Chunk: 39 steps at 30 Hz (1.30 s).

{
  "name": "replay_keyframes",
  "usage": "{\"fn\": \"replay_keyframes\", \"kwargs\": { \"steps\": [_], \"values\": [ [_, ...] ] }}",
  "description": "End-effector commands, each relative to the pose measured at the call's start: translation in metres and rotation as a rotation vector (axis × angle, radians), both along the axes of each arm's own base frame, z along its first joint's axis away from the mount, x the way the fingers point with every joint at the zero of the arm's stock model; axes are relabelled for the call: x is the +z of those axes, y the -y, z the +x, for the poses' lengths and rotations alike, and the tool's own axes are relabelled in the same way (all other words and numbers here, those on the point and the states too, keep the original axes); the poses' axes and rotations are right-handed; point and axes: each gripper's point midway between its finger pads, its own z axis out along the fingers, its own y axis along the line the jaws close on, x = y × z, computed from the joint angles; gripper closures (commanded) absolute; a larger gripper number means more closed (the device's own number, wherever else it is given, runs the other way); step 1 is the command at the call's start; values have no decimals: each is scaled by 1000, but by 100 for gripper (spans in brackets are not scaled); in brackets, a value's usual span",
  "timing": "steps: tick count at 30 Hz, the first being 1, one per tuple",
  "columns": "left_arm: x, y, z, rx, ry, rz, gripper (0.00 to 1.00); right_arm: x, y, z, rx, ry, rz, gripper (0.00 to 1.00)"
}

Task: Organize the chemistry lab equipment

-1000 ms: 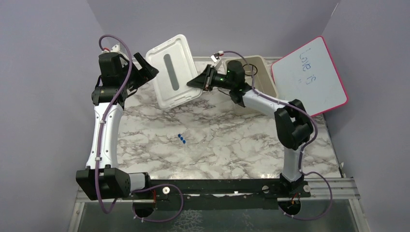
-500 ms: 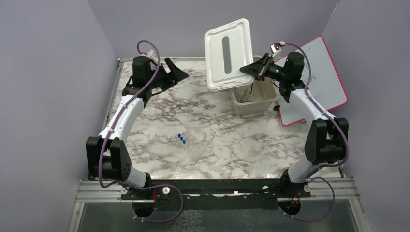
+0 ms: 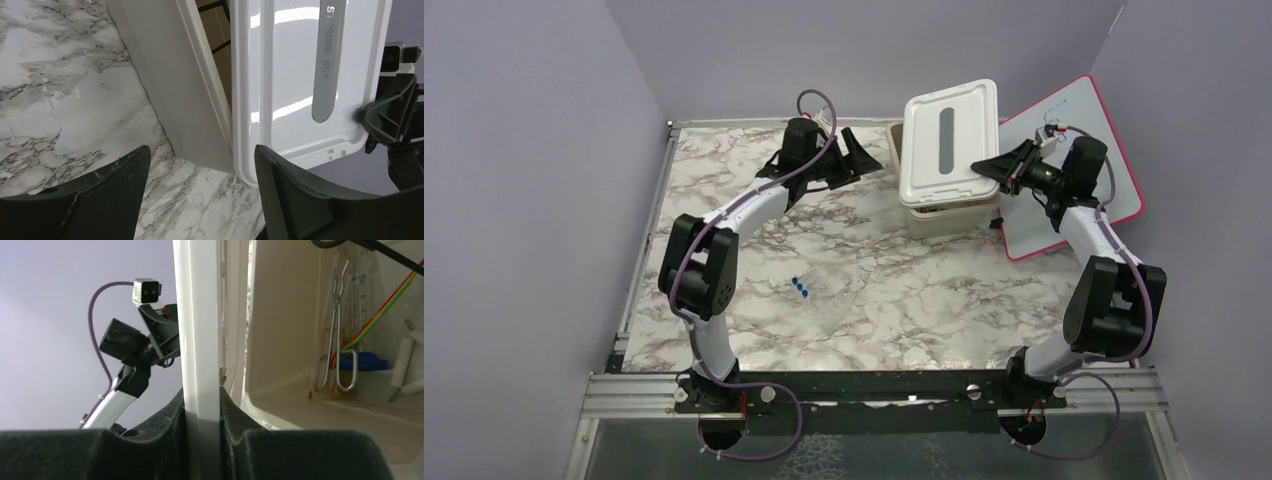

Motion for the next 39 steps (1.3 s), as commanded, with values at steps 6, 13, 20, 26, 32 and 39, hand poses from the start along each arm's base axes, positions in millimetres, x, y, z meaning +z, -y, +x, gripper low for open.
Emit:
{"fn": "replay_keyframes", "kwargs": {
  "steps": [6,13,20,26,32,39],
  "values": [
    [2,32,14,-22,113,10,23,-14,1,-12,116,-26,76,86],
    [-4,45,9,-54,107,0,23,-24,12,8,41,-55,9,72],
    [-11,55,5,-96,90,-15,23,-39,26,26,-38,-95,-60,58],
    [-12,64,-1,-131,95,-19,26,-44,46,34,-158,-103,-220,46],
    [-17,72,-6,-160,74,-21,31,-41,70,37,-272,-75,-398,42],
    [-17,70,-4,-136,77,2,29,-50,91,36,-319,-63,-565,34]
  ]
}}
